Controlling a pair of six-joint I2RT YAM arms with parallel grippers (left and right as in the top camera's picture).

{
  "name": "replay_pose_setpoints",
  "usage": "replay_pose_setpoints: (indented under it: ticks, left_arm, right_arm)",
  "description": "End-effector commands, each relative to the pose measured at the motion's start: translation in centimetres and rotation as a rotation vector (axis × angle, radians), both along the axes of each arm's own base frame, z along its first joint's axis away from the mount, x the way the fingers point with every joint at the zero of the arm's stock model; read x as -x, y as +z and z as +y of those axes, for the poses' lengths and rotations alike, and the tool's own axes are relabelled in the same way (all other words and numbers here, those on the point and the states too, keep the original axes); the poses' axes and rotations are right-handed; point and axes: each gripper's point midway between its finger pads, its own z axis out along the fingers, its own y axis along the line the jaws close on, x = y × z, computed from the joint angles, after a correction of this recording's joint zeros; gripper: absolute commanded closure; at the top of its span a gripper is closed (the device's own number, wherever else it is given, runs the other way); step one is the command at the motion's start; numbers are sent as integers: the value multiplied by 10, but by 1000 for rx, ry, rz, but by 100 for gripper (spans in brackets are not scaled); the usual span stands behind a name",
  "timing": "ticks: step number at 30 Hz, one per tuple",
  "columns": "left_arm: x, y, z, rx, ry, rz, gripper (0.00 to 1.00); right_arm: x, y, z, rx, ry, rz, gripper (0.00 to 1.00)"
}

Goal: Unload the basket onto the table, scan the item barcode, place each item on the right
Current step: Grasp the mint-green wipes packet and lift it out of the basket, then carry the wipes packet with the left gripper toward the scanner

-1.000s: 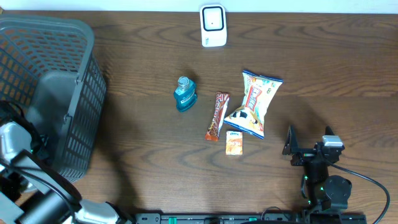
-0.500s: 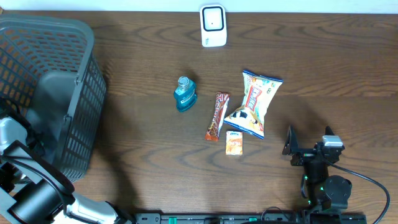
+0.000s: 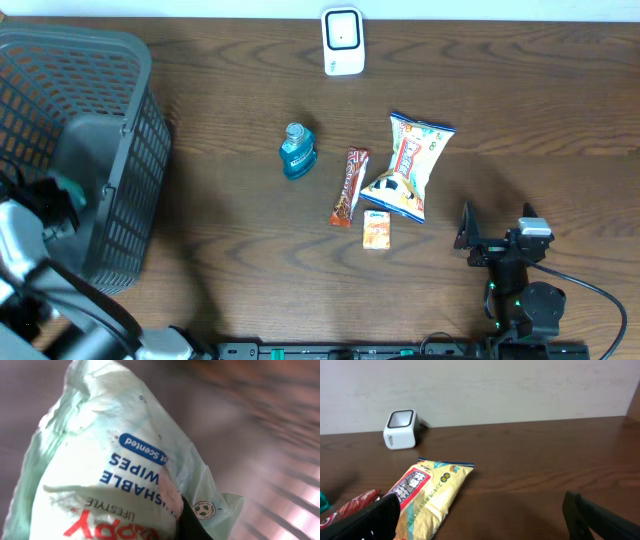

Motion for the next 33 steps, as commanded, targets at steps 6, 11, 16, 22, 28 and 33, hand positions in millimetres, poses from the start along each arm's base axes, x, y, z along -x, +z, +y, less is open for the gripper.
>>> replay_pose_setpoints:
  ticks: [6, 11, 16, 22, 28, 33]
  left_arm:
    - [-38, 177, -49, -197, -277, -570, 93]
    - [-31, 255, -95, -328, -434, -782, 93]
    - [-44, 315, -185, -385, -771, -1026, 93]
    - [-34, 367, -279, -538, -1092, -1273, 93]
    - [-7, 382, -336, -573, -1262, -1384, 92]
    - [8, 365, -375, -562, -1423, -1382, 92]
  right_arm:
    - [0, -1, 0, 12, 1, 4, 1]
    - [0, -1, 0, 12, 1, 4, 1]
    - [0, -1, 0, 12, 1, 4, 1]
    - [0, -1, 0, 12, 1, 4, 1]
    - [0, -1, 0, 12, 1, 4, 1]
    - [0, -1, 0, 12, 1, 4, 1]
